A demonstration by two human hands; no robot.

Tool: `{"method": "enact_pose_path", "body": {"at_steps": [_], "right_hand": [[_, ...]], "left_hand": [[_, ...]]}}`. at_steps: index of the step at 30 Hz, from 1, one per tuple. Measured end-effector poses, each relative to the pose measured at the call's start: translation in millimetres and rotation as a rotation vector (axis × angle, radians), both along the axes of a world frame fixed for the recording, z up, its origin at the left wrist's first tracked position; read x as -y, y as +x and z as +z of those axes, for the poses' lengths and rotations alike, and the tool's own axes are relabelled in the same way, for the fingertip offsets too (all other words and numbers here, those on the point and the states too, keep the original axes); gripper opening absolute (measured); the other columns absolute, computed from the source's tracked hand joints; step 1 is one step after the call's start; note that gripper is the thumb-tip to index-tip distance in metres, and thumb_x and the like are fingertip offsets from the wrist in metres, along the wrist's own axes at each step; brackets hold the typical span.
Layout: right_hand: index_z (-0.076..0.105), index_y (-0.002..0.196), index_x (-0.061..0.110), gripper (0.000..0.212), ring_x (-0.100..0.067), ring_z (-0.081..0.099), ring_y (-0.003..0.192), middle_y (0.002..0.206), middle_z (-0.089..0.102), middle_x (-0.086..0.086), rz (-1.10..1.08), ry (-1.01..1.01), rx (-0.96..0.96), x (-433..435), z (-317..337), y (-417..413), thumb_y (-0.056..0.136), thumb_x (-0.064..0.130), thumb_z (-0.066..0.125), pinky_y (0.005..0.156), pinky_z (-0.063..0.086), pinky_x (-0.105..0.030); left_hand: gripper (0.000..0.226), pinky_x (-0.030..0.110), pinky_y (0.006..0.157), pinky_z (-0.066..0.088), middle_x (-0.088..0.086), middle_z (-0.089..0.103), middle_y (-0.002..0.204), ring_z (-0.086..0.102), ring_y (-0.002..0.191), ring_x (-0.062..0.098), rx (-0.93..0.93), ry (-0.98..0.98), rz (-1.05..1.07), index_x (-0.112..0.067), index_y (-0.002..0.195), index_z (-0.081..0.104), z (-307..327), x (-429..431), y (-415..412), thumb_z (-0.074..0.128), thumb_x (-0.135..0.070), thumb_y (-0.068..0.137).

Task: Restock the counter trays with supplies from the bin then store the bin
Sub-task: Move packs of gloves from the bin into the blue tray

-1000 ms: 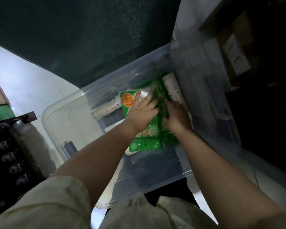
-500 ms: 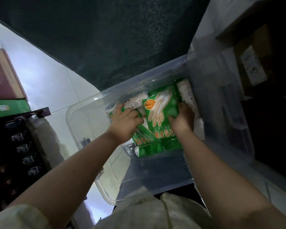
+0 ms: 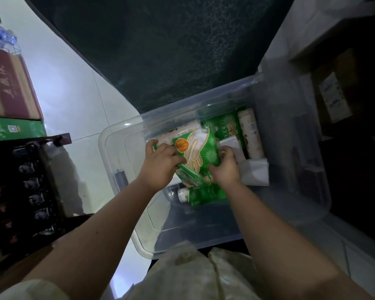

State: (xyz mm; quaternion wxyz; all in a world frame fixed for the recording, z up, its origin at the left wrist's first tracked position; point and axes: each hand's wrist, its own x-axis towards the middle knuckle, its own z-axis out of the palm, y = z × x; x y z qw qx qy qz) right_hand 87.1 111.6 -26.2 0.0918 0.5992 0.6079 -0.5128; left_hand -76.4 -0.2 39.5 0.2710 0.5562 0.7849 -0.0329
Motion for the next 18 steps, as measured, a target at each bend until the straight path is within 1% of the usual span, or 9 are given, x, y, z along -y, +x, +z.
{"method": "enact_pose_path", "body": {"at_steps": [2,3,5,6,8,11,13,16,18], "right_hand": [[0.044,0.126,0.011,0.067,-0.036,0.056,0.109,0.122,0.055,-0.018,-0.013,-0.050,0.092,1,-3,-1,0.068,0.013,0.079,0.091,0.050,-0.042],[0.046,0.125,0.010,0.070,-0.036,0.055,0.110,0.123,0.054,-0.018,0.028,-0.047,0.169,2,-5,-1,0.066,0.021,0.082,0.092,0.049,-0.043],[0.052,0.118,0.012,0.066,-0.035,0.057,0.107,0.119,0.059,-0.015,0.112,-0.035,0.263,4,-8,1,0.063,0.032,0.083,0.088,0.050,-0.041],[0.054,0.115,0.014,0.060,-0.033,0.059,0.104,0.115,0.063,-0.014,0.117,-0.039,0.254,6,-9,1,0.065,0.033,0.082,0.086,0.052,-0.040],[0.057,0.111,0.015,0.048,-0.031,0.062,0.099,0.108,0.067,-0.012,0.098,-0.032,0.176,11,-12,1,0.070,0.027,0.079,0.082,0.052,-0.035],[0.060,0.108,0.011,0.035,-0.023,0.062,0.087,0.103,0.066,-0.010,0.099,0.004,0.047,15,-6,-1,0.077,0.018,0.075,0.071,0.046,-0.024],[0.058,0.105,0.012,0.031,-0.020,0.058,0.085,0.103,0.062,-0.008,0.122,0.046,-0.016,13,6,-3,0.078,0.013,0.073,0.071,0.043,-0.023],[0.055,0.090,0.018,0.024,-0.024,0.059,0.085,0.094,0.063,-0.005,0.186,0.141,-0.106,4,38,-5,0.076,0.005,0.069,0.068,0.043,-0.026],[0.056,0.091,0.018,0.022,-0.024,0.060,0.084,0.095,0.064,-0.004,0.288,0.225,-0.116,-6,69,-6,0.077,0.006,0.068,0.067,0.044,-0.028]], "left_hand": [[0.024,0.051,0.105,0.014,-0.002,0.064,0.100,0.054,0.106,0.025,-0.003,-0.005,0.025,-0.030,0.102,0.072,4,5,1,0.068,-0.019,0.081],[0.024,0.050,0.105,0.014,-0.003,0.064,0.101,0.053,0.107,0.024,-0.007,-0.011,0.035,-0.031,0.102,0.072,5,7,2,0.068,-0.020,0.081],[0.023,0.049,0.106,0.012,-0.005,0.064,0.100,0.053,0.107,0.022,-0.012,-0.011,0.055,-0.032,0.101,0.072,6,12,3,0.068,-0.021,0.081],[0.022,0.049,0.106,0.012,-0.005,0.065,0.100,0.053,0.107,0.022,-0.012,-0.005,0.066,-0.031,0.100,0.072,6,14,4,0.068,-0.021,0.081],[0.022,0.051,0.105,0.014,-0.005,0.065,0.099,0.054,0.105,0.023,-0.014,0.004,0.081,-0.031,0.098,0.073,5,18,4,0.070,-0.019,0.079],[0.022,0.053,0.104,0.017,-0.005,0.065,0.097,0.055,0.103,0.023,-0.023,0.003,0.083,-0.031,0.095,0.073,7,22,6,0.071,-0.017,0.078],[0.023,0.053,0.104,0.017,-0.005,0.065,0.096,0.055,0.102,0.023,-0.039,-0.004,0.077,-0.032,0.094,0.073,15,23,7,0.072,-0.017,0.077],[0.022,0.053,0.104,0.017,-0.003,0.066,0.093,0.057,0.099,0.025,-0.040,0.040,0.092,-0.030,0.093,0.074,35,23,8,0.073,-0.017,0.076],[0.021,0.051,0.104,0.016,-0.004,0.067,0.095,0.056,0.101,0.024,-0.059,0.063,0.100,-0.030,0.094,0.073,55,21,9,0.073,-0.018,0.077]]}}
